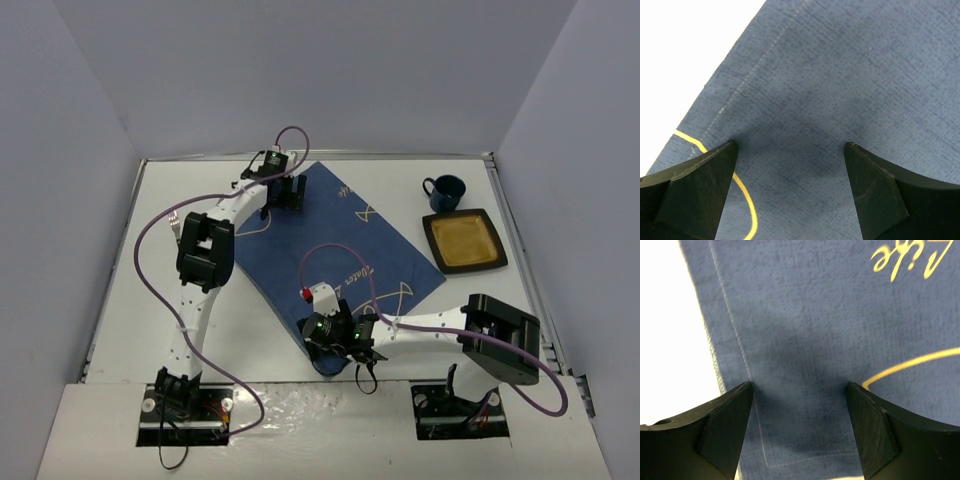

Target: Set the dinner table for one person

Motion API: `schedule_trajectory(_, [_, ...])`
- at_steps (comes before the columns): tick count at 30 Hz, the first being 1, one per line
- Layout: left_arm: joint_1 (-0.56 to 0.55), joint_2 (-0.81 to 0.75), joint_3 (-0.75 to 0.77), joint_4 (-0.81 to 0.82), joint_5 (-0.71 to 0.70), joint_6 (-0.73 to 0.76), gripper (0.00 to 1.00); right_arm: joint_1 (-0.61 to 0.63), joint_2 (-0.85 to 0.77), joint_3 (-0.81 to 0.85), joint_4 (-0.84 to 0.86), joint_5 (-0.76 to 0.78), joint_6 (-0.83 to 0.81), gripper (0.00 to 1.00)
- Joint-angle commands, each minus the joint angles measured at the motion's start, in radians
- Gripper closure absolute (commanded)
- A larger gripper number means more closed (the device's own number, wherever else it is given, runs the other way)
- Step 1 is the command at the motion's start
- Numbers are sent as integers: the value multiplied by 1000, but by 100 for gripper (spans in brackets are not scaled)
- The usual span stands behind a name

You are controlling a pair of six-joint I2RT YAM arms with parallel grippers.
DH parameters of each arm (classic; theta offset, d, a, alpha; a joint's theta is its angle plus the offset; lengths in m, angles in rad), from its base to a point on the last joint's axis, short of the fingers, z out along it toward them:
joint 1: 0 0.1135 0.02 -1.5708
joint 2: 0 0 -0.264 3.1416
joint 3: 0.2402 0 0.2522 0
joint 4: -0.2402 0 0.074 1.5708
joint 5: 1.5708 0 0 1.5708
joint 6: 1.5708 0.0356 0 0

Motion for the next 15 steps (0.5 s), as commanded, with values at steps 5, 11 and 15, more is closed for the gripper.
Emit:
schedule_trajectory(5, [37,25,69,-26,-32,-26,16,126,-7,-35,-257,-101,199,28])
schedule_trajectory(11, [37,-29,82,-27,-27,-14,14,87,-98,80,-356,-19,166,26])
schedule_trajectory(15, [37,-102,82,-31,-32,-6,12,36,-159,166,-409,40,135,22])
